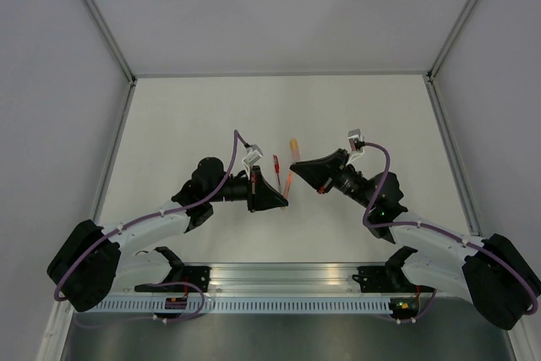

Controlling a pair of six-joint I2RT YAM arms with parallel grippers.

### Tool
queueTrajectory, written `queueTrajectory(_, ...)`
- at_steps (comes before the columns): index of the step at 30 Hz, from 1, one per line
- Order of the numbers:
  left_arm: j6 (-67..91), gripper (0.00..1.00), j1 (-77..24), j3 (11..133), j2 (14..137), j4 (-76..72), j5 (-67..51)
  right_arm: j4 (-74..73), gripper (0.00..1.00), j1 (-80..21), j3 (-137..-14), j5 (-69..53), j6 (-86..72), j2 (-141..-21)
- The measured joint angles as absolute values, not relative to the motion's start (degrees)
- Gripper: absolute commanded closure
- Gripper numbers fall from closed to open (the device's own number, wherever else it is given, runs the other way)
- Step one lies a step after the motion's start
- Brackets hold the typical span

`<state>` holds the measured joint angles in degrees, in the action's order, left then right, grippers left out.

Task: Insert the pens into the pen caps

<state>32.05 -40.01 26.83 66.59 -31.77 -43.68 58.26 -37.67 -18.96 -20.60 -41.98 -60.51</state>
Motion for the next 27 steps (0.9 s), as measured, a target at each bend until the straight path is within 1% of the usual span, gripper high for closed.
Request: queueTrajectory(27,32.05,0.98,-40.03,26.72,65.12,-31.64,-43.0,58.02,1.0,-38.24,-19.53,-19.81,-41.78,-61.41)
